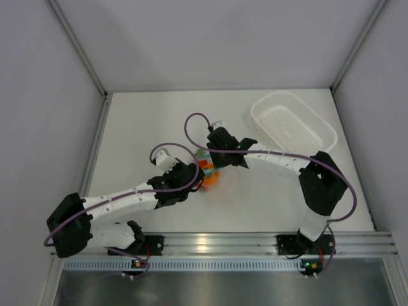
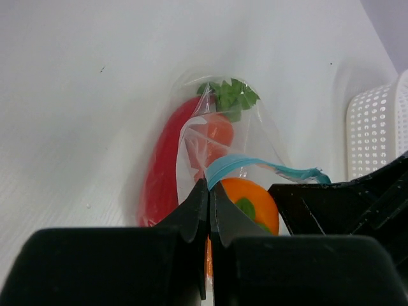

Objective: Open the zip-top bag and remove the fake food

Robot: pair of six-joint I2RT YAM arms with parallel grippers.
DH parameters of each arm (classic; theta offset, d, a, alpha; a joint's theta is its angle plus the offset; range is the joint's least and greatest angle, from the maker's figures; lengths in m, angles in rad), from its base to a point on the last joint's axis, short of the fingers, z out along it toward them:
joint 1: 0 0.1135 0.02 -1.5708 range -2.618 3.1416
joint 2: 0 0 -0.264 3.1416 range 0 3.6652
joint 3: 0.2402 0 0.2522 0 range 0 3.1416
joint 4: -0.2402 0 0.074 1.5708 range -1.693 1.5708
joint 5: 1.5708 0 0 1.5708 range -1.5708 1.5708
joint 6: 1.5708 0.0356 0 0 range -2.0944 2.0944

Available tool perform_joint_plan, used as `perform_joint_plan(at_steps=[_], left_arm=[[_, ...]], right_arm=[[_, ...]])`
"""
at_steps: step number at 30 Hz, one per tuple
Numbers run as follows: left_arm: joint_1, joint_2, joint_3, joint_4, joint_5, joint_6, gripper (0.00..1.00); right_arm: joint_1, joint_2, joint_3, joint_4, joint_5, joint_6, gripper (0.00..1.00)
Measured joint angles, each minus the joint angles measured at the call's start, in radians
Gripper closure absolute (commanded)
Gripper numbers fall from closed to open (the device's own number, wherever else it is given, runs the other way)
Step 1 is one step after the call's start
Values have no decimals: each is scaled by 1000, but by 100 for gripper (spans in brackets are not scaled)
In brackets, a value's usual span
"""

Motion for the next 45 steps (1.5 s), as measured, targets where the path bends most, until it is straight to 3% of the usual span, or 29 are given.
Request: perform_joint_plan(at_steps=[15,18,21,22,24,29,37,41,45], left_arm=[[-2,3,56,18,27,87,100],[-2,7,56,18,32,87,100],[-2,18,58,19,34,87,100],[-2,24,58,19,35,87,100],[-2,34,58,19,39,87,100],[-5,44,58,18,43,82,100],[-17,69,60,19,47,85,100],[-34,72,88,18,47,142,100],[-54,72,132,25,50,225,100]], right_arm=[[0,-133,-165,185,-274,230,46],[0,-133,-206,196,-301,250,41],[0,-133,-232,205,-314,264,28],[0,-133,-241,211,-317,266,20],[1,-133,-266,233,-330,275,18],[2,-139,-392,353,-386,336,19],[4,-146,-529,599,-383,498,39],[19,-213,-569,667,-316,552,38],[24,-266,-567,693,-270,567,30]])
